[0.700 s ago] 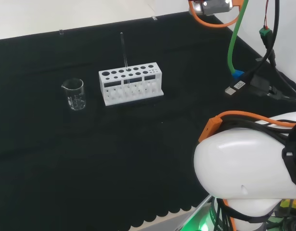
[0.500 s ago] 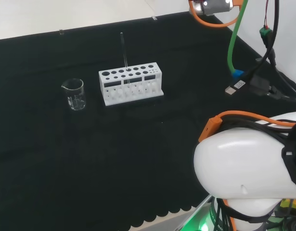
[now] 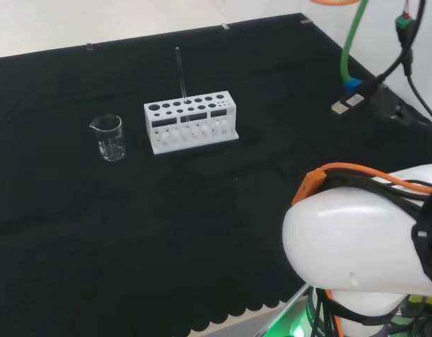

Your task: Take the glass rod from the white test tube rack.

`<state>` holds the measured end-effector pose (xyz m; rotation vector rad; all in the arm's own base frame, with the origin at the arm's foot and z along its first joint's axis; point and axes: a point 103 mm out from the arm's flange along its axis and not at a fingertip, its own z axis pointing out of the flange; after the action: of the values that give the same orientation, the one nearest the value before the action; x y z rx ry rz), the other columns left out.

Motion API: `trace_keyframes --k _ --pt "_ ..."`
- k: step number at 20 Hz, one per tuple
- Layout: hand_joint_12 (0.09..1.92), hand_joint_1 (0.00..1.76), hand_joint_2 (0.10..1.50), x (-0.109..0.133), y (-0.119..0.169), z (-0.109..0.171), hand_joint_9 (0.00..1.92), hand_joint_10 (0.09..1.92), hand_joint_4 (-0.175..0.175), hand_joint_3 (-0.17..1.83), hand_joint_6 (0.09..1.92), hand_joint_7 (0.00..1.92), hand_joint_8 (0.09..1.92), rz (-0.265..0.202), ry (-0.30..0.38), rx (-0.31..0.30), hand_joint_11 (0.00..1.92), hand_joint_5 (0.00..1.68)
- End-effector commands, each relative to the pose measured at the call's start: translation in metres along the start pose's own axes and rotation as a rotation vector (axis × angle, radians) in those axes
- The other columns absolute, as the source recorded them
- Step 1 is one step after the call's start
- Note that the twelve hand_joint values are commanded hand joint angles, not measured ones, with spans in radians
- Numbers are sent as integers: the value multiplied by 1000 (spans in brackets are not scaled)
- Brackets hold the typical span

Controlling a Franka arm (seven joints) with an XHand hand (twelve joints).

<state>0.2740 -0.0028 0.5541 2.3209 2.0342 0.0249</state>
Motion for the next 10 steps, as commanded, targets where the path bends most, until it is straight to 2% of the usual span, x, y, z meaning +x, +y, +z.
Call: trace_keyframes --k 1,4,7,10 --pt "1356 303 1026 -5 -13 -47 11 750 66 211 87 0 355 39 -27 -36 0 3" --pt "1406 307 1026 -2 4 -53 0 842 64 211 87 0 432 22 -28 -50 0 17" --pt "1419 312 1024 -2 10 -57 0 872 62 211 87 0 467 6 -22 -66 0 27" --pt "1445 333 1017 -4 14 -62 0 915 58 211 87 0 515 -10 -17 -54 0 46"
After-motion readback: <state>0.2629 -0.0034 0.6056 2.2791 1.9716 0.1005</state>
